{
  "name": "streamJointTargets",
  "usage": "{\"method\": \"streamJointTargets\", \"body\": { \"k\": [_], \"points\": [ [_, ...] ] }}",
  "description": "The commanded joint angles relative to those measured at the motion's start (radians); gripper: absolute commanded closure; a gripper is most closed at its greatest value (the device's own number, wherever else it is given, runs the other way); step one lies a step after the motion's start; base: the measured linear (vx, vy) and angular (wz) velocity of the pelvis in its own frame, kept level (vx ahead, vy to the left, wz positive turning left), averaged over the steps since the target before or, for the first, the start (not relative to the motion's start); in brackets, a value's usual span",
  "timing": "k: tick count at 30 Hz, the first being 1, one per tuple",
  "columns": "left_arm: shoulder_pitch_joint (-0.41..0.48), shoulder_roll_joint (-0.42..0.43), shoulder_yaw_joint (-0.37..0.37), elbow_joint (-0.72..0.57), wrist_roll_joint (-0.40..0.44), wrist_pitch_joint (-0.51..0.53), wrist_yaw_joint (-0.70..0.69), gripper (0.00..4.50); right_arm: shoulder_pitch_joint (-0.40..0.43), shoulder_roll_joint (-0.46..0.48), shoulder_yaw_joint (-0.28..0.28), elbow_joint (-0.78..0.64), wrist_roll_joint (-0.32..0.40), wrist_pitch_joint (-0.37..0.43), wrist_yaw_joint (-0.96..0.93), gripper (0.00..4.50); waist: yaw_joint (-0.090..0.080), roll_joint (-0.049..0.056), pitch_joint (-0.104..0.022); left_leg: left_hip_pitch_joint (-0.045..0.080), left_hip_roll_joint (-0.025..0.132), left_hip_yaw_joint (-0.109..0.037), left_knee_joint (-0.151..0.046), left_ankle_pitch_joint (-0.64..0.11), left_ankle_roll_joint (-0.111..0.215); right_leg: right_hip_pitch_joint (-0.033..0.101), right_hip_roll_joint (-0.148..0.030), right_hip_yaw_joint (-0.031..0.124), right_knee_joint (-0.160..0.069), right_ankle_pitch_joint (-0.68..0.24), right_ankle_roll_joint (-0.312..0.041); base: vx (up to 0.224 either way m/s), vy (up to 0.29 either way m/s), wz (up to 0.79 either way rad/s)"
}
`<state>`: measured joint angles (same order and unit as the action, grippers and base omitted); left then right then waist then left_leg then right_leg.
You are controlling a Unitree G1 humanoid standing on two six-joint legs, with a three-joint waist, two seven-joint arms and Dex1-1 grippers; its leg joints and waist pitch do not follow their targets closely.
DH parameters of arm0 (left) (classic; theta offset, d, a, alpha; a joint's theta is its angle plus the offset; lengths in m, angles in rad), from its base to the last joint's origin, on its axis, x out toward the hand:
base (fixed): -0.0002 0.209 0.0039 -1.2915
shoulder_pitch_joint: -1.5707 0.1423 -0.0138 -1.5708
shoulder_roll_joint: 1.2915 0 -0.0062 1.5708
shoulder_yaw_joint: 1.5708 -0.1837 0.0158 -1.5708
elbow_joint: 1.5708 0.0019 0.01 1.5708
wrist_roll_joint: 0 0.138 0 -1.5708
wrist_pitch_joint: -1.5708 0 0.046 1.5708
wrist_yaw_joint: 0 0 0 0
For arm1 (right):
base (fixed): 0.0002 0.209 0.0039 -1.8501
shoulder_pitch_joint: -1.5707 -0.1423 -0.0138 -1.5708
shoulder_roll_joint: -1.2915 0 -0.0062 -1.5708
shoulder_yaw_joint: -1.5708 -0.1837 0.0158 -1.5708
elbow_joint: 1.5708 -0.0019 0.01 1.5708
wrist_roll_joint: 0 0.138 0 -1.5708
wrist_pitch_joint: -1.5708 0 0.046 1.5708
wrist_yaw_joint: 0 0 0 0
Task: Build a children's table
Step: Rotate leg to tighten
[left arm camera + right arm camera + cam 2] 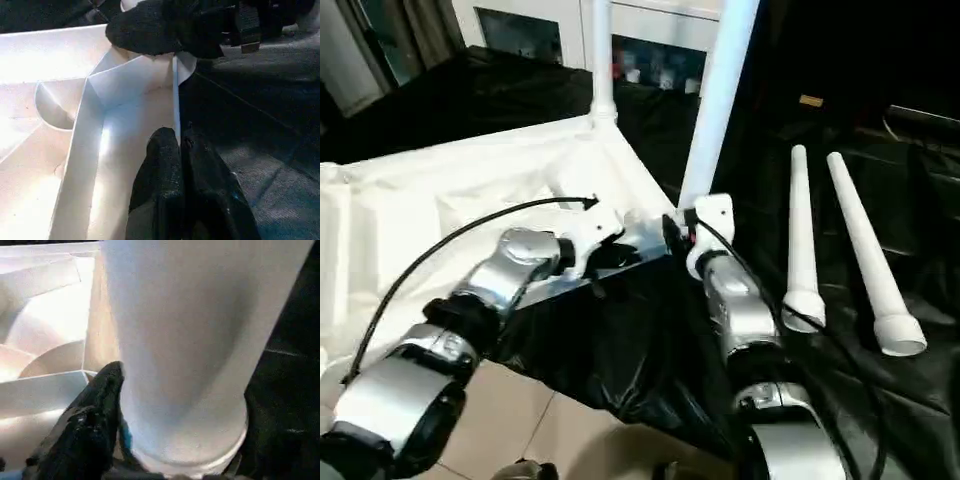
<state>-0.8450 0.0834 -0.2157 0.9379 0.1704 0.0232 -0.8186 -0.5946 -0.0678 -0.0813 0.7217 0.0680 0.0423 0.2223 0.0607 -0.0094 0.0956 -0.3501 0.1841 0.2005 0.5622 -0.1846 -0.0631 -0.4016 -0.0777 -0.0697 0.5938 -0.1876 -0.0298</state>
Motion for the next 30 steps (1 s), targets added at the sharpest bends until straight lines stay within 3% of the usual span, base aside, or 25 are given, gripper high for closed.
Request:
{"method": "streamJointTargets", "body": {
  "k": [1, 3, 9, 15, 17, 22, 25, 28, 30],
  "points": [
    [0.008, -0.076, -0.021, 0.015, -0.023, -0.014, 0.045, 4.5, 0.006, 0.076, 0.07, 0.021, 0.021, 0.009, 0.117, 1.03, -0.003, -0.017, -0.055, 0.001, 0.047, -0.022, -0.061, -0.15, 0.099, 0.044, -0.078, 0.055, -0.076, -0.211, -0.208, 0.0, 0.0, 0.0],
    [0.015, -0.059, -0.021, 0.009, -0.024, -0.03, 0.017, 4.5, 0.011, 0.052, 0.074, 0.006, 0.029, -0.002, 0.171, 0.69, -0.003, -0.017, -0.054, 0.0, 0.046, -0.022, -0.06, -0.156, 0.109, 0.046, -0.079, 0.056, -0.077, -0.218, -0.209, 0.0, 0.0, 0.0],
    [0.041, -0.005, -0.023, -0.014, -0.036, -0.081, -0.092, 4.5, 0.036, -0.023, 0.102, -0.032, 0.032, -0.028, 0.32, 0.69, -0.003, -0.021, -0.056, -0.007, 0.044, -0.022, -0.056, -0.124, 0.138, 0.05, -0.079, 0.056, -0.072, -0.177, -0.215, 0.0, 0.0, 0.0],
    [0.07, 0.104, -0.044, -0.067, -0.063, -0.155, -0.32, 4.5, 0.092, -0.194, 0.173, -0.131, 0.051, -0.029, 0.633, 0.69, 0.004, -0.024, -0.056, -0.007, 0.049, -0.02, -0.054, -0.121, 0.156, 0.054, -0.079, 0.054, -0.074, -0.197, -0.216, 0.0, 0.0, 0.0],
    [0.074, 0.127, -0.047, -0.079, -0.073, -0.166, -0.374, 4.5, 0.102, -0.229, 0.183, -0.151, 0.053, -0.035, 0.703, 0.69, 0.004, -0.018, -0.058, -0.005, 0.055, -0.019, -0.054, -0.108, 0.154, 0.049, -0.075, 0.053, -0.064, -0.149, -0.237, 0.0, 0.0, 0.0],
    [0.087, 0.165, -0.046, -0.113, -0.103, -0.179, -0.493, 4.5, 0.134, -0.302, 0.217, -0.236, 0.081, -0.01, 0.881, 0.69, 0.007, -0.021, -0.062, -0.008, 0.058, -0.017, -0.045, -0.068, 0.177, 0.051, -0.075, 0.052, -0.046, -0.025, -0.282, 0.0, 0.0, 0.0],
    [0.092, 0.172, -0.048, -0.124, -0.109, -0.176, -0.514, 4.5, 0.143, -0.317, 0.229, -0.263, 0.091, 0.005, 0.916, 0.69, 0.009, -0.022, -0.066, -0.012, 0.057, -0.017, -0.038, -0.022, 0.208, 0.05, -0.075, 0.052, -0.034, 0.057, -0.298, 0.0, 0.0, 0.0],
    [0.099, 0.186, -0.057, -0.134, -0.112, -0.179, -0.546, 4.5, 0.155, -0.336, 0.252, -0.292, 0.098, 0.017, 0.952, 0.85, 0.01, -0.025, -0.063, -0.014, 0.056, -0.015, -0.037, -0.043, 0.206, 0.048, -0.077, 0.052, -0.039, 0.017, -0.296, 0.0, 0.0, 0.0],
    [0.102, 0.192, -0.059, -0.137, -0.114, -0.185, -0.559, 4.5, 0.159, -0.34, 0.259, -0.302, 0.105, 0.027, 0.969, 1.12, 0.013, -0.025, -0.062, -0.013, 0.057, -0.016, -0.04, -0.072, 0.186, 0.048, -0.078, 0.052, -0.047, -0.048, -0.281, 0.0, 0.0, 0.0]
  ]
}}
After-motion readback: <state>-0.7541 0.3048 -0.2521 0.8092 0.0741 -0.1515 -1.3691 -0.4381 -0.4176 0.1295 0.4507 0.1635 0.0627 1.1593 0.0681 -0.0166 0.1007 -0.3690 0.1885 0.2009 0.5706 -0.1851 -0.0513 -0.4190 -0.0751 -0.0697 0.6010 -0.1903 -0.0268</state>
